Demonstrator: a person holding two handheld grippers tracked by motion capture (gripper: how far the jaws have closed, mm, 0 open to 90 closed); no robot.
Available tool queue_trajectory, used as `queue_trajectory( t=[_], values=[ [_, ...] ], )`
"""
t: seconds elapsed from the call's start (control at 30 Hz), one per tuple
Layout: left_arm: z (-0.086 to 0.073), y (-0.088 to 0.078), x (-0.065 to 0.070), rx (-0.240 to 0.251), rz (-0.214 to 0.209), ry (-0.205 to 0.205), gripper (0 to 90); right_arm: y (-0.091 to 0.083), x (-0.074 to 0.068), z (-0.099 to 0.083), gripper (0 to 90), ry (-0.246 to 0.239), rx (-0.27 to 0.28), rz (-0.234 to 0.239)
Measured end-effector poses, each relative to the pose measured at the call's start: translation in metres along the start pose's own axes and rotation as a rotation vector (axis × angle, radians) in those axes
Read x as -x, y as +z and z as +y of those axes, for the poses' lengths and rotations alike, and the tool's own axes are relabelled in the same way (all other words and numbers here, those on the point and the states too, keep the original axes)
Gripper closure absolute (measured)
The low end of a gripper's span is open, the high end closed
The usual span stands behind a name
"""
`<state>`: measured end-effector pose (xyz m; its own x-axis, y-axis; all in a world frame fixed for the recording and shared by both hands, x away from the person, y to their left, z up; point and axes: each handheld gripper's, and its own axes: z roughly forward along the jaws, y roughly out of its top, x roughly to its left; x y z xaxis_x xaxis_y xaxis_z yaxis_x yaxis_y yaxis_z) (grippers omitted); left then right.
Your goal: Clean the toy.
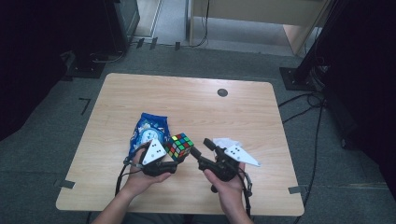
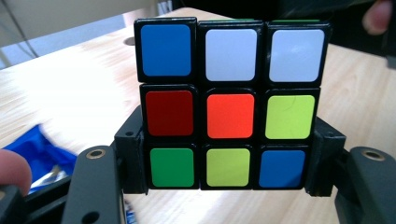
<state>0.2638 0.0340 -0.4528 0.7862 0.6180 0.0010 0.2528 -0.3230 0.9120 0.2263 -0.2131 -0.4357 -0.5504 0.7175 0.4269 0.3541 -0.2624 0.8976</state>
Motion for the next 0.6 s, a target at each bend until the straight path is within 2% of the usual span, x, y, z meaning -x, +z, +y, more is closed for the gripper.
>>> queue_trajectory(
  t=[0.07,0.13,0.17,0.2,0.27,0.3,0.33,0.4,0.47,0.57,0.6],
  values=[
    [0.0,-0.003,-0.006,0.007,0.01,-0.024,34.2,-0.006,0.012,0.009,35.3,0.011,0.02,-0.027],
    [0.0,-0.005,-0.01,0.011,0.015,-0.033,34.2,-0.011,0.024,0.014,36.4,-0.035,0.005,-0.103],
    [0.0,-0.006,-0.011,0.013,0.016,-0.035,34.2,-0.012,0.031,0.015,37.6,-0.074,-0.014,-0.158],
    [0.0,-0.007,-0.011,0.012,0.017,-0.036,34.1,-0.012,0.04,0.014,38.4,-0.129,-0.053,-0.22],
    [0.0,-0.007,-0.012,0.014,0.018,-0.041,34.2,-0.009,0.054,0.009,40.1,-0.197,-0.136,-0.296],
    [0.0,-0.006,-0.013,0.013,0.015,-0.041,34.2,-0.006,0.062,0.004,40.1,-0.213,-0.19,-0.324],
    [0.0,-0.006,-0.012,0.011,0.015,-0.039,34.1,-0.001,0.072,-0.004,40.3,-0.222,-0.269,-0.352],
    [0.0,-0.005,-0.011,0.006,0.012,-0.035,34.2,0.006,0.084,-0.015,40.9,-0.266,-0.319,-0.394],
    [0.0,-0.004,-0.01,0.001,0.01,-0.031,34.1,0.012,0.093,-0.025,41.0,-0.305,-0.38,-0.413],
    [-0.001,-0.002,-0.007,-0.002,0.0,-0.025,34.1,0.017,0.103,-0.034,46.5,-0.274,-0.425,-0.403],
    [-0.002,-0.002,-0.007,-0.004,-0.002,-0.023,34.2,0.018,0.106,-0.036,47.9,-0.28,-0.439,-0.401]
  ],
)
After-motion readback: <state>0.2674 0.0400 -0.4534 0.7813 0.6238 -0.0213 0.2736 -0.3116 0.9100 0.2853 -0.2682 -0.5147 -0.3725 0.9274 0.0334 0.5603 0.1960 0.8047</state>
